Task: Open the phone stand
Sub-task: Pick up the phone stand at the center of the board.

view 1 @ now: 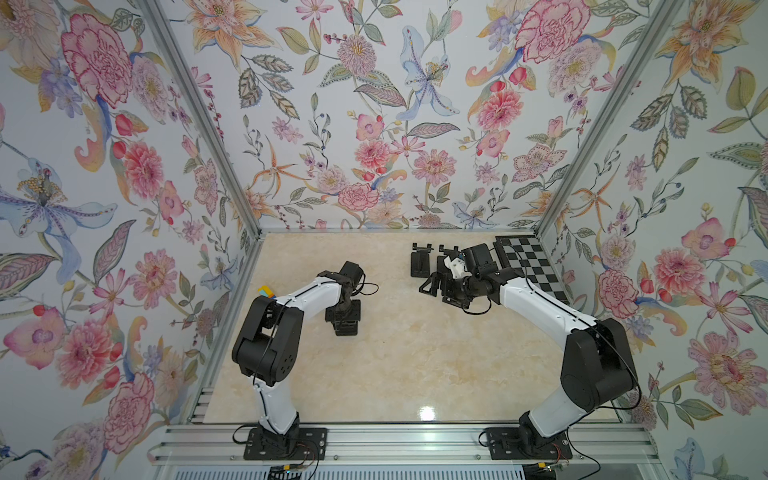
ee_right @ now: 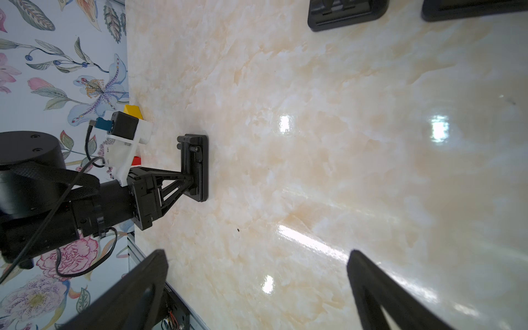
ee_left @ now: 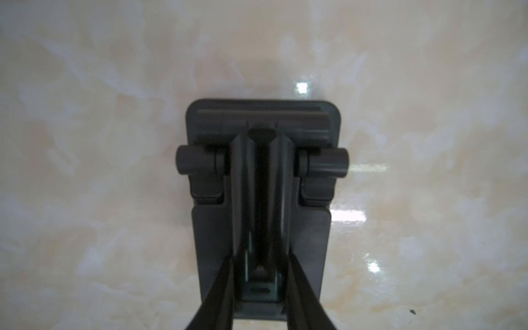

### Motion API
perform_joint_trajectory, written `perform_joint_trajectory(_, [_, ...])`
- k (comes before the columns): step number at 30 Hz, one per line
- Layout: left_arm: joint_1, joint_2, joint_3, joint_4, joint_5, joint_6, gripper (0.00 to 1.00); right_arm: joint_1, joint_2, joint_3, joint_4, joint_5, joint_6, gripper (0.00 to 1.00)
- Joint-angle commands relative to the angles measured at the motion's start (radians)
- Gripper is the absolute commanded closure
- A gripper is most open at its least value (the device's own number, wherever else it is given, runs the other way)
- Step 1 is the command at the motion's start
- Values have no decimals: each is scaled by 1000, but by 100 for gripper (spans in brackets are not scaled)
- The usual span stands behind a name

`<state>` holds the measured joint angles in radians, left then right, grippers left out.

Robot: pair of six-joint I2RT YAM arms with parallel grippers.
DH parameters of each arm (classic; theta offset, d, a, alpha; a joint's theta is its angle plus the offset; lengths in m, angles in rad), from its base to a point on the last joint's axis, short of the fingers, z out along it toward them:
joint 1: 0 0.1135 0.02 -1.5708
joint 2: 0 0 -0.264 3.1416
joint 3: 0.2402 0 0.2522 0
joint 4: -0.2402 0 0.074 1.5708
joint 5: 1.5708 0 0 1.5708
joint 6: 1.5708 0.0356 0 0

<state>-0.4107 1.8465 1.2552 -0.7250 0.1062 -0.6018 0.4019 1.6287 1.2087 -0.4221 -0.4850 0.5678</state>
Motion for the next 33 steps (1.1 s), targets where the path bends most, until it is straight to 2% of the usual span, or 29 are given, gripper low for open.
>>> perform_joint_trajectory(1, [7,0,91,20,107,32,100,0,7,18,30,-49,-16,0])
perform_joint_trajectory(7, [22,-7,185,63,252,14,100,0,38,38,101,-103,37,0])
perform_joint_trajectory(13, [36,-27,190,146,365,-25,100,-3,50,34,182,-149,98,0])
perform_joint_trajectory(18, [51,-66,127,279,444,-91,100,-6,65,21,258,-186,154,0])
perform_joint_trajectory(26, [70,-118,7,520,622,-187,100,-18,71,-75,485,-265,309,0])
perform_joint_trajectory(33, [112,-165,-192,944,754,-423,100,-16,89,-113,622,-307,400,0])
